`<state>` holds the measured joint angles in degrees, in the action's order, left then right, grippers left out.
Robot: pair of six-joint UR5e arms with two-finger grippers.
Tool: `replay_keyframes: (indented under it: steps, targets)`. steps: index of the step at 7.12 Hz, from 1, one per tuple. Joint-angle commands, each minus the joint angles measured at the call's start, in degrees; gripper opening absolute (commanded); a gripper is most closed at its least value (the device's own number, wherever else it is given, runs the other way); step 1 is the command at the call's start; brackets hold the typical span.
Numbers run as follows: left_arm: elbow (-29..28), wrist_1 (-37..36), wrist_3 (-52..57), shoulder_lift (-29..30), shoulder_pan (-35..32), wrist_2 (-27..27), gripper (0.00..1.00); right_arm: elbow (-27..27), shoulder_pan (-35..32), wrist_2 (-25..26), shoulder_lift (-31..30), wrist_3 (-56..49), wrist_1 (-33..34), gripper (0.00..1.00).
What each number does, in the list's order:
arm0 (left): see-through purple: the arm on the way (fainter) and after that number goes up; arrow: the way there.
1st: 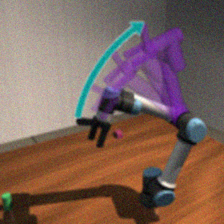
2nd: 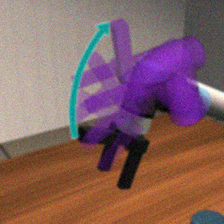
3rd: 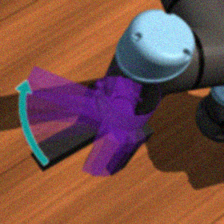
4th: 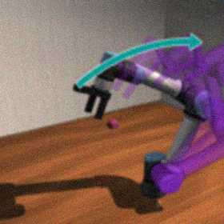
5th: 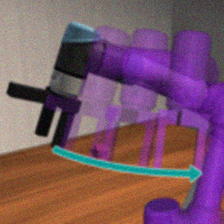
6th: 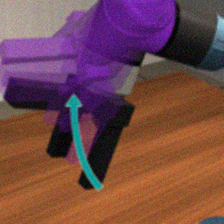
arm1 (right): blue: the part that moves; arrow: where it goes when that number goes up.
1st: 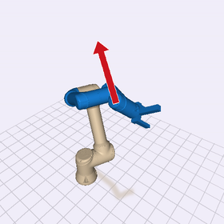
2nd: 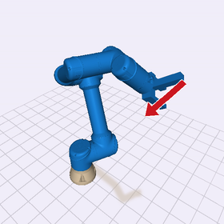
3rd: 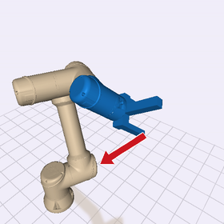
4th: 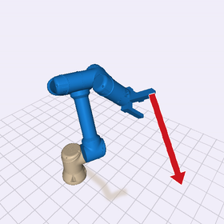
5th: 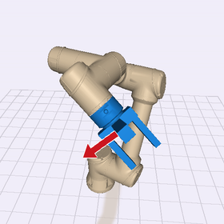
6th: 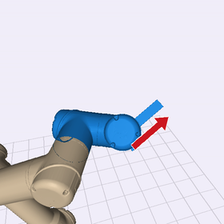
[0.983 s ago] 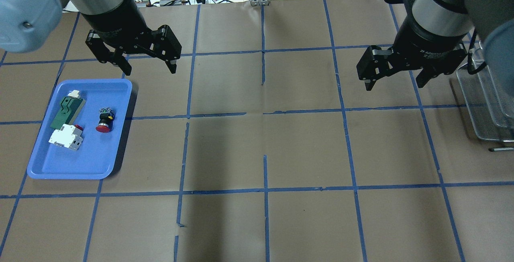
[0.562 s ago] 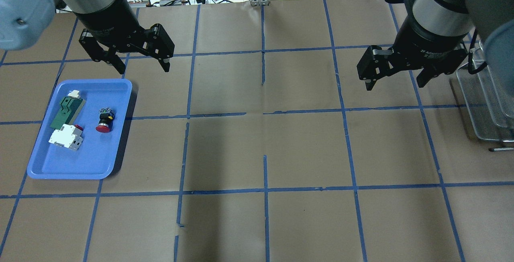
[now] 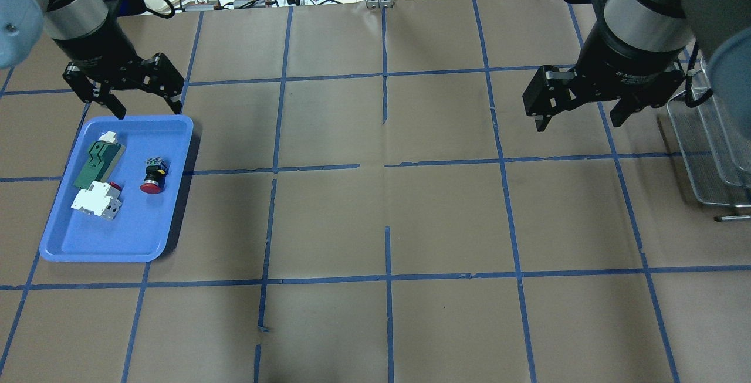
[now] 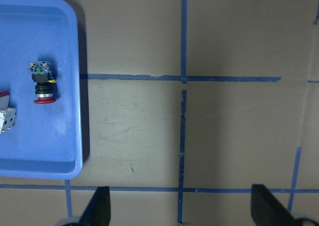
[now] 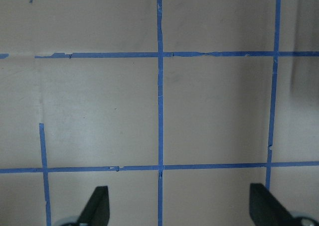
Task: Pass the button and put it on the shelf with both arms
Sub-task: 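Move the left gripper down toward the red push button in the blue tray, then close the left gripper on the red push button's cap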
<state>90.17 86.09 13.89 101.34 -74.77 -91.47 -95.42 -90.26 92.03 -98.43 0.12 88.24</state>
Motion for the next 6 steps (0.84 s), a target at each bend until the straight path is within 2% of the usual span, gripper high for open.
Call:
replay_keyframes:
  steps: [1,2,3,6]
  targets:
    - [9.01,-17.86,7.45,7.08,6.88,-2.90,1.00,-0.21,0.00,0.34,-0.01,-0.03,-0.26,1.00]
    - [13.58,-27.98,11.39,9.99,9.35,-3.27,1.00,-0.30,-0.09,-0.70,-0.09,0.15,-0.18,1.00]
    - [15.37,-31.21,14.12,11.58,11.11,-3.10,1.00,-0.47,-0.17,-0.71,-0.96,0.50,-0.35,1.00]
    - [18.63,-31.42,13.19,11.61,12.10,-2.57,1.00,-0.56,-0.09,-0.54,-0.97,0.24,-0.97,1.00]
